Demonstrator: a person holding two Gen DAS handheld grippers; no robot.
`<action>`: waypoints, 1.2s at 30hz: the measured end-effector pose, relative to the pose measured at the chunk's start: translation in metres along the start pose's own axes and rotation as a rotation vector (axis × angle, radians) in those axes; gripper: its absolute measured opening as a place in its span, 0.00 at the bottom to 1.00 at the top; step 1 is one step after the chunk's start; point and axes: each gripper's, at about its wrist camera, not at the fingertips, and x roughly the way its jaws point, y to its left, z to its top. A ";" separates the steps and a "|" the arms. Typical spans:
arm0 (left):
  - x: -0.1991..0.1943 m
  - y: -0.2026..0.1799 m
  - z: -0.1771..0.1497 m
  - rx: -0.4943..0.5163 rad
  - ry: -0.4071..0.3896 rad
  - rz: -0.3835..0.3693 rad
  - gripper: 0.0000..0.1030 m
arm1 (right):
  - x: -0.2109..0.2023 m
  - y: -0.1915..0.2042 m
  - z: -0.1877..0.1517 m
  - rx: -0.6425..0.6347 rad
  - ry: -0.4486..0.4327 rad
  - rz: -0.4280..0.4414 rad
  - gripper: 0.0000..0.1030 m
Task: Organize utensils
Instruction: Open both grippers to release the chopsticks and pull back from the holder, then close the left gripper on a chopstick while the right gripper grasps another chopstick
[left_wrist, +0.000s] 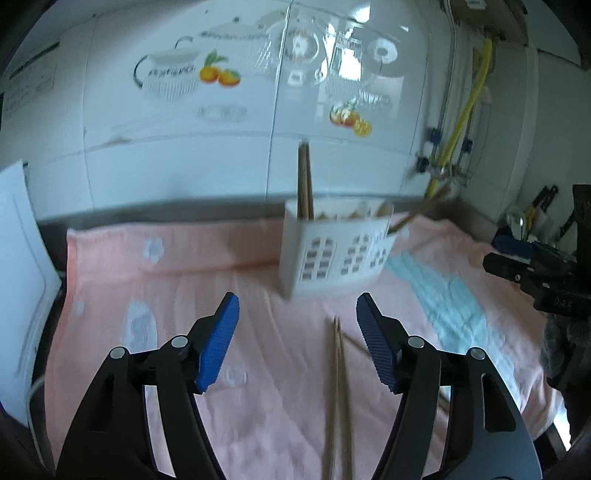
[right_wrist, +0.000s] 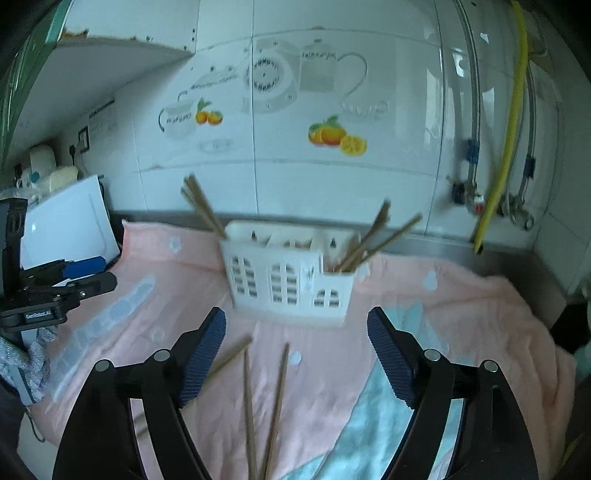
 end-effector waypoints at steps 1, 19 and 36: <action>0.001 0.001 -0.009 0.000 0.015 0.003 0.65 | 0.000 0.002 -0.007 0.000 0.006 -0.006 0.75; 0.014 0.011 -0.108 -0.076 0.195 -0.016 0.65 | 0.006 0.014 -0.127 0.087 0.175 0.019 0.61; 0.033 -0.007 -0.126 -0.065 0.273 -0.077 0.36 | 0.028 0.014 -0.150 0.152 0.257 0.075 0.23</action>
